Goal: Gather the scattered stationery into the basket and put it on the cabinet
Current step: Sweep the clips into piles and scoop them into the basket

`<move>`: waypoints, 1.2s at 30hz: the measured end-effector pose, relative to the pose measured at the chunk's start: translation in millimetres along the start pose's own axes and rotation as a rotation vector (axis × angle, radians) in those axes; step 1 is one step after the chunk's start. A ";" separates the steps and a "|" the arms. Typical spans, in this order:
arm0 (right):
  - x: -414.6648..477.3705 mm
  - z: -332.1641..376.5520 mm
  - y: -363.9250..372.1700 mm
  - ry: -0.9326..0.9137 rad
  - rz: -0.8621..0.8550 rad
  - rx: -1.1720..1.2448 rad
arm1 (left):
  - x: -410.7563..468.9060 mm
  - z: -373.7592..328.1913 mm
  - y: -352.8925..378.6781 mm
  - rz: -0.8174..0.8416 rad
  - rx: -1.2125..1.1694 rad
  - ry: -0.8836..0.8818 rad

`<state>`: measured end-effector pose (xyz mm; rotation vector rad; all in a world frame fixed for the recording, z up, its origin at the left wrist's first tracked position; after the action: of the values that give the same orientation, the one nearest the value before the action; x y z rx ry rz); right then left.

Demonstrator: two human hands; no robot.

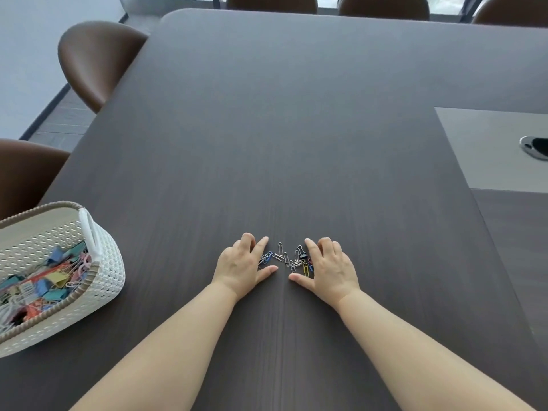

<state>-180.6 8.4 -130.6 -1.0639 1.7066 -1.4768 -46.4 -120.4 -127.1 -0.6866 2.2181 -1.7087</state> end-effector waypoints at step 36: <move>1.6 56.5 -86.6 -0.103 -0.197 0.217 | -70.3 24.0 -89.3 -0.429 -0.065 -0.029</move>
<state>-117.9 -23.4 -54.7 -1.1932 1.3679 -1.6561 43.7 -122.2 -53.8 -1.2699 2.2304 -1.7970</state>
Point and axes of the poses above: each hand's wrist, its own x-axis towards the middle knuckle, its own y-axis out of the palm, z = x × y, the point moved 3 cm from there along x, towards the middle knuckle, and after that the axes turned 13 degrees about -x, right-handed, at the moved point
